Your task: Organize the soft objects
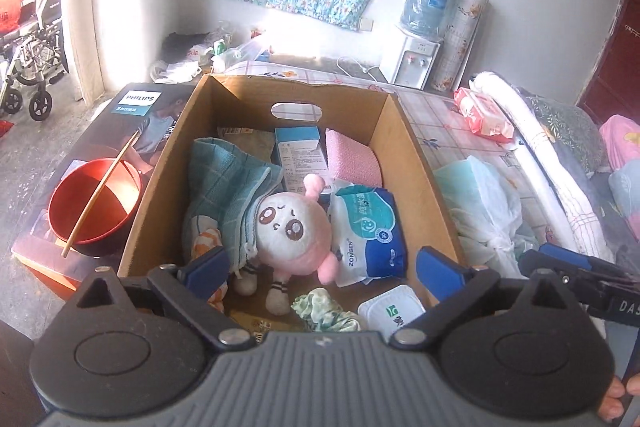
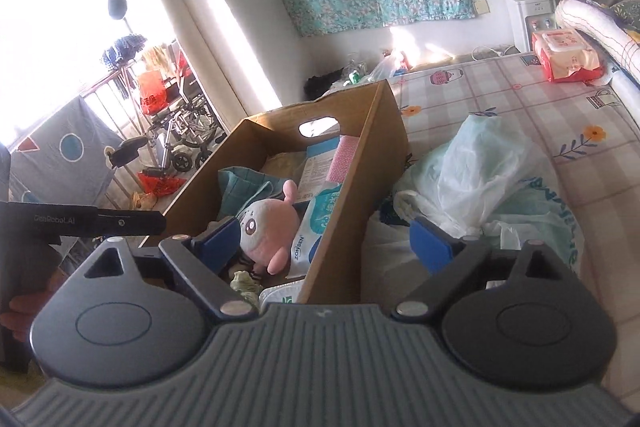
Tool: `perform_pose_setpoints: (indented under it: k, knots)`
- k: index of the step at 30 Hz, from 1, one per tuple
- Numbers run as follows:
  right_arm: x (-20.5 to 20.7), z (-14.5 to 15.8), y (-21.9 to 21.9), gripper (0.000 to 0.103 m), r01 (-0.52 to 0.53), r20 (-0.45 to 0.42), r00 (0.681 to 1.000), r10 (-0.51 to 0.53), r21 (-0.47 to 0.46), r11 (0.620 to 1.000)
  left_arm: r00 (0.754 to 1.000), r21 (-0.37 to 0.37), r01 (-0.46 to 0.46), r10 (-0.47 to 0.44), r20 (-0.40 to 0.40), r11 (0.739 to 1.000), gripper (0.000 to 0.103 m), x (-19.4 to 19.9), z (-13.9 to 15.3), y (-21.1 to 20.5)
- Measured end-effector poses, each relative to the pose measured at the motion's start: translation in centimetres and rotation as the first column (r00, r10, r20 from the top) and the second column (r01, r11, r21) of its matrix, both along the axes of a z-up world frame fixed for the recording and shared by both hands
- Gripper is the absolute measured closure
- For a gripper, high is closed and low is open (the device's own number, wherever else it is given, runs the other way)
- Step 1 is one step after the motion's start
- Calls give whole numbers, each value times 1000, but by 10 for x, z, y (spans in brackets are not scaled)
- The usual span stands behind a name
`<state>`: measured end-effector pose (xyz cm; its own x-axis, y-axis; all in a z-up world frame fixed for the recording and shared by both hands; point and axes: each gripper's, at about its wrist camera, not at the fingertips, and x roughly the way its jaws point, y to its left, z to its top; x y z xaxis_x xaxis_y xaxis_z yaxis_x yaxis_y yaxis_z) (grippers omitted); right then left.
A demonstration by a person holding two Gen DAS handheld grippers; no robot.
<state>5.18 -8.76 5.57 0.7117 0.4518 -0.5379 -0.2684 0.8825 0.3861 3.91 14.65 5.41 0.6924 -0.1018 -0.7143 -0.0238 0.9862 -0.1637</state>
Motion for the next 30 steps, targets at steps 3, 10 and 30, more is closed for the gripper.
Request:
perform_pose_setpoints:
  k: [3,10,30]
  knots:
    - [-10,-4,-4,2,27,0,1000,-27,-23,999,999,-65,24,-22,24,998,0,-12,-6,-18]
    - [-28,-6,-18,1,88,16,996,-87,-70,994,1000,4,-20,20,-6,1000,0,-26,-21,-55]
    - [-39,-3,-12,1,128,-26,991,-134,-155,980,989,177,-144,145,8,974,0,-39,-25,-68]
